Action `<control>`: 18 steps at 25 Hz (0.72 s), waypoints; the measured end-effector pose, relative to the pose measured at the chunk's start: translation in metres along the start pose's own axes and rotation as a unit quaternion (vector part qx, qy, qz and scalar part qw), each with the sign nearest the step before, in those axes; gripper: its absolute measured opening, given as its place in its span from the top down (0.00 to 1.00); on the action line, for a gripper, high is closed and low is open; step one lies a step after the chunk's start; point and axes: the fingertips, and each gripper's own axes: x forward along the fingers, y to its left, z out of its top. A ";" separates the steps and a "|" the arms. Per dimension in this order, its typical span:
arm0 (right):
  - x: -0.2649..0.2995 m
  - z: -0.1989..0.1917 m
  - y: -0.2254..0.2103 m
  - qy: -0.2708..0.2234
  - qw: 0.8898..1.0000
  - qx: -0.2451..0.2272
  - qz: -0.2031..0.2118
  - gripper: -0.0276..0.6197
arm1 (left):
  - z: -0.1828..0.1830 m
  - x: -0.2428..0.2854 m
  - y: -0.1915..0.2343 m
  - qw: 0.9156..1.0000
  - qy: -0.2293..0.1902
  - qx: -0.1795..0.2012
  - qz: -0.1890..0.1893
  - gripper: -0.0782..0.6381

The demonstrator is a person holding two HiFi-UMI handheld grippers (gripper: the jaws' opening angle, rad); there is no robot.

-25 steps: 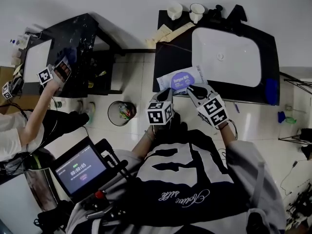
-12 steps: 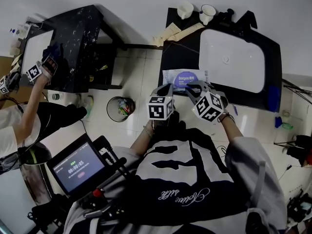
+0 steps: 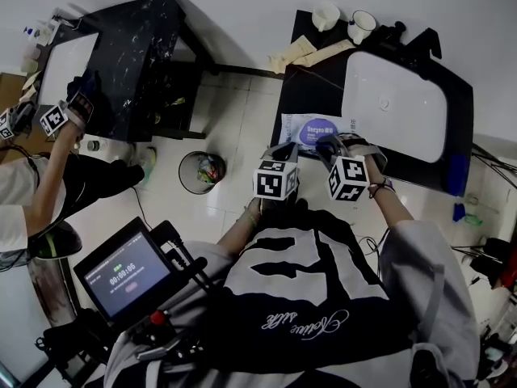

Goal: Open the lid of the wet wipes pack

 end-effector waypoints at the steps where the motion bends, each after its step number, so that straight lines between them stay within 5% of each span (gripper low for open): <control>1: 0.002 0.000 0.001 0.005 1.000 -0.013 -0.003 0.90 | -0.001 0.000 0.000 1.000 0.000 0.000 0.000 0.89; 4: 0.004 0.001 0.000 0.005 1.000 0.000 -0.015 0.90 | -0.002 0.002 -0.001 1.000 0.001 0.012 0.001 0.89; 8: 0.001 -0.001 -0.005 -0.027 0.993 0.117 -0.003 0.90 | -0.004 0.003 -0.003 0.999 0.003 0.042 0.001 0.89; 16: -0.011 0.005 -0.019 -0.074 0.973 0.218 0.012 0.90 | -0.002 0.003 -0.003 1.000 0.004 0.014 -0.007 0.89; 18: -0.014 0.004 -0.031 -0.091 0.965 0.244 -0.015 0.96 | -0.002 0.003 -0.003 1.000 0.007 0.017 -0.008 0.89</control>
